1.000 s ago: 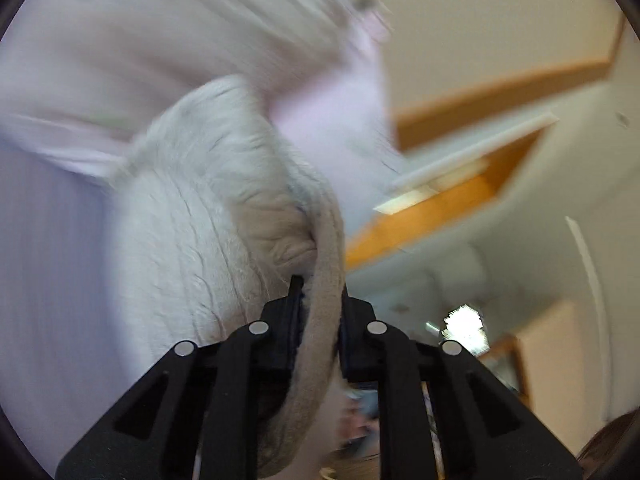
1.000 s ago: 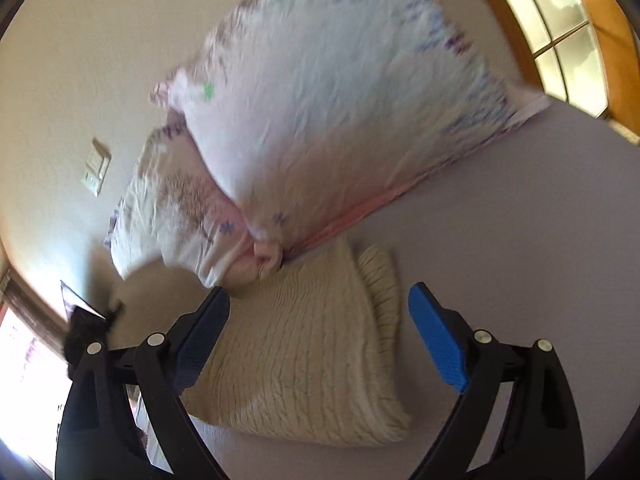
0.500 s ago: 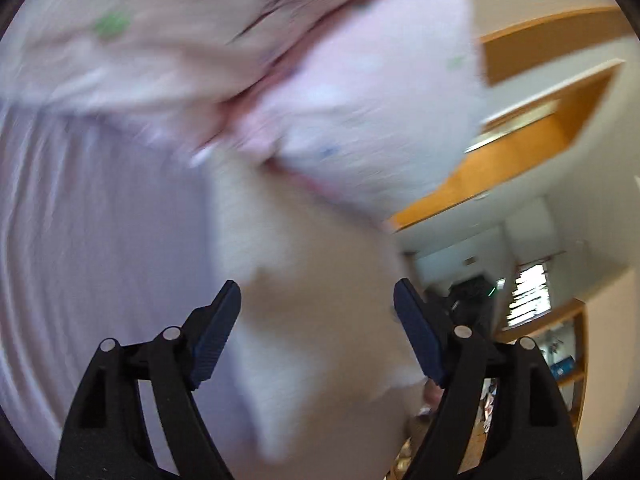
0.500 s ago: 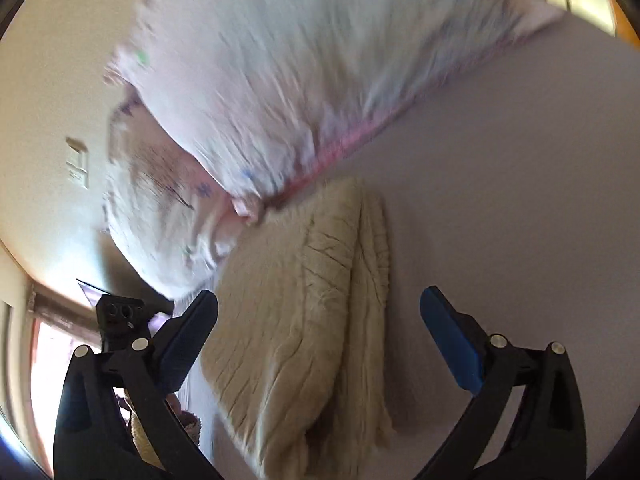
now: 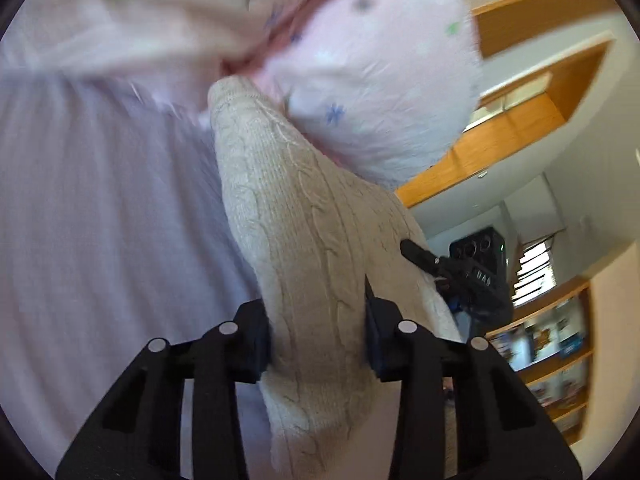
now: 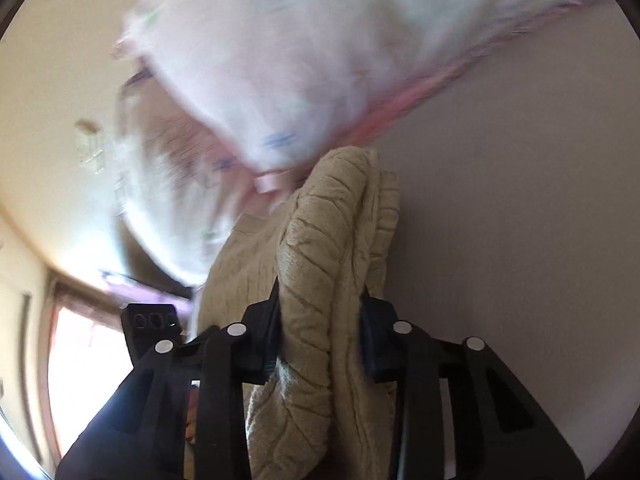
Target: Fold small clothes
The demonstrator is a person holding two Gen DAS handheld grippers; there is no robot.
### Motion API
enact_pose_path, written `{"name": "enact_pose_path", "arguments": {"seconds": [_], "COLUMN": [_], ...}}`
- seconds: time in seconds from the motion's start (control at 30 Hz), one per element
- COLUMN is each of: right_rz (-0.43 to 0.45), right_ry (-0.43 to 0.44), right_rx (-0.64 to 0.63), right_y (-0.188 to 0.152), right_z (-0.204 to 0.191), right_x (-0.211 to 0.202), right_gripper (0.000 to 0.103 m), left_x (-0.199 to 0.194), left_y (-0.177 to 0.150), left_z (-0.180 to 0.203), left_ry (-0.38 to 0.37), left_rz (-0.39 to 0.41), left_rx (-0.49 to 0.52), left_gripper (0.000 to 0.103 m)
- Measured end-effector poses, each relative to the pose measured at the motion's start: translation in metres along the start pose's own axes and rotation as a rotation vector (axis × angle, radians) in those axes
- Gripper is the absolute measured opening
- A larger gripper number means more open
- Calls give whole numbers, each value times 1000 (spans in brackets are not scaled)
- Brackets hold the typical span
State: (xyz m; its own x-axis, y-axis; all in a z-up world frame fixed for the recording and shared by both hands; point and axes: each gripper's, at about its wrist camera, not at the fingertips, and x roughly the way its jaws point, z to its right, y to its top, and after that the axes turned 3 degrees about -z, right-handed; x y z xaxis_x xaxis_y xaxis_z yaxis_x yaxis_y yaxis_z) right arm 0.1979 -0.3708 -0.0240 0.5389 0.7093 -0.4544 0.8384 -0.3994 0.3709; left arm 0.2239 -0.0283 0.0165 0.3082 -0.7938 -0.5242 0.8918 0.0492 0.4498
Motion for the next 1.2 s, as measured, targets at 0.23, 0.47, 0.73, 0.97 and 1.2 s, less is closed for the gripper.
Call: {"name": "enact_pose_path", "arguments": {"seconds": [0.23,0.47,0.73,0.97,1.2], "right_rz": [60,-32,118,275,116], "right_ry": [-253,-200,-461,-525,-613], "right_rx": [-205,-204,-212,-417,-531], "right_y": [-12,-24,-37,-112,-174], "right_z": [-73,-85,-90,-120,-117], "right_x": [48,64,61,0,36], "right_gripper": [50,9,15,102,102], "left_x": [-103,-136,-112,-71,-37], "left_y": [-1,-46,-99,-123,-133], "left_z": [-17,-9,8,15,17], "left_ry": [446,499,630,736,860], "left_rz": [236,252,229,80,-21], "left_rx": [87,128,94,89,146], "left_gripper": [58,86,101,101,101]}}
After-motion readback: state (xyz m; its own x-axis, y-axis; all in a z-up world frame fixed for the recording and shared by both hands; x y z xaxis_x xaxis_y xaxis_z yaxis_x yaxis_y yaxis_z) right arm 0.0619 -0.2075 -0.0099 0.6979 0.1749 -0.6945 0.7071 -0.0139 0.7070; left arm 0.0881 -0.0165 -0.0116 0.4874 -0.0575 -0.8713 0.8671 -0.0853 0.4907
